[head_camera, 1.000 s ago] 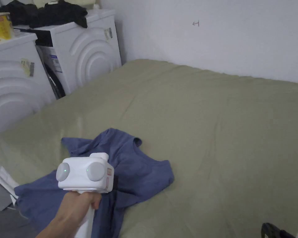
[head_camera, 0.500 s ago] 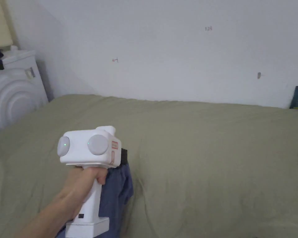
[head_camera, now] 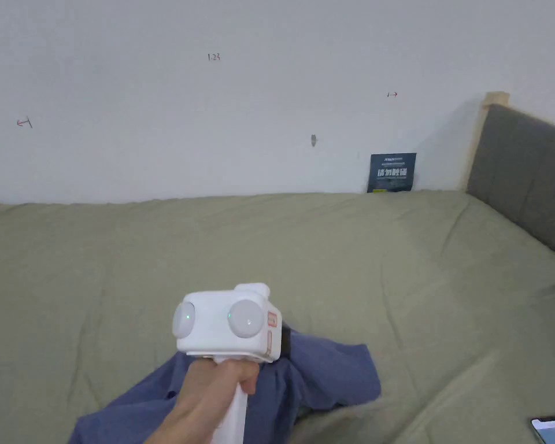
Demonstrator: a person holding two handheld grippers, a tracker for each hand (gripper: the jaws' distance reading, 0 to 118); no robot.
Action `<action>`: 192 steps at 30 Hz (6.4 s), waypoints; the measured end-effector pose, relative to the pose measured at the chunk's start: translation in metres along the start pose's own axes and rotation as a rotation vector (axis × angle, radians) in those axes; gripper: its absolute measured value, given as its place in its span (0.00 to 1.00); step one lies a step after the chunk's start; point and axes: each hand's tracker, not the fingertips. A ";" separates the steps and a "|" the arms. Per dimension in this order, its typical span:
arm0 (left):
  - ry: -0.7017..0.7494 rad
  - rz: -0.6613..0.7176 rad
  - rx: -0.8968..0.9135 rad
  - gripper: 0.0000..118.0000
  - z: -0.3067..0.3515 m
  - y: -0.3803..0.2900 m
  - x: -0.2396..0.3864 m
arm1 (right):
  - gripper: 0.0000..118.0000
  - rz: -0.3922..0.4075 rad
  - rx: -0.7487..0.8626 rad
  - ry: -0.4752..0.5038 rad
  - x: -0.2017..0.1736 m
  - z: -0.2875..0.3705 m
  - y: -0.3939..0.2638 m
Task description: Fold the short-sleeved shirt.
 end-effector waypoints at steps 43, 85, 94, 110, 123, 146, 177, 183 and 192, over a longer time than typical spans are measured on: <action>0.462 0.071 0.680 0.00 0.319 -0.244 -0.113 | 0.01 0.131 0.229 0.037 -0.033 0.047 0.045; 0.376 0.133 -0.077 0.26 0.035 -0.101 -0.233 | 0.01 0.095 -0.023 0.057 -0.028 -0.068 0.030; 0.323 0.181 -0.087 0.02 0.037 -0.102 -0.243 | 0.01 0.056 -0.048 0.021 -0.005 -0.081 0.037; 0.299 0.165 -0.068 0.02 0.033 -0.104 -0.253 | 1.00 0.085 -0.358 -0.053 0.056 -0.298 0.134; 0.280 0.172 -0.053 0.02 0.033 -0.109 -0.257 | 0.26 0.177 -0.419 -0.087 0.026 -0.334 0.119; 0.520 0.140 0.298 0.02 0.272 -0.040 -0.259 | 0.00 0.140 0.048 -0.098 0.093 -0.075 0.266; 0.597 0.154 0.609 0.02 0.371 0.126 -0.221 | 0.00 0.095 0.299 -0.176 0.094 -0.042 0.446; 0.647 0.135 0.616 0.02 0.342 0.180 -0.233 | 0.00 0.115 0.302 -0.199 0.083 -0.100 0.486; 0.695 0.161 0.652 0.02 0.289 0.250 -0.246 | 0.00 0.144 0.319 -0.265 0.069 -0.188 0.531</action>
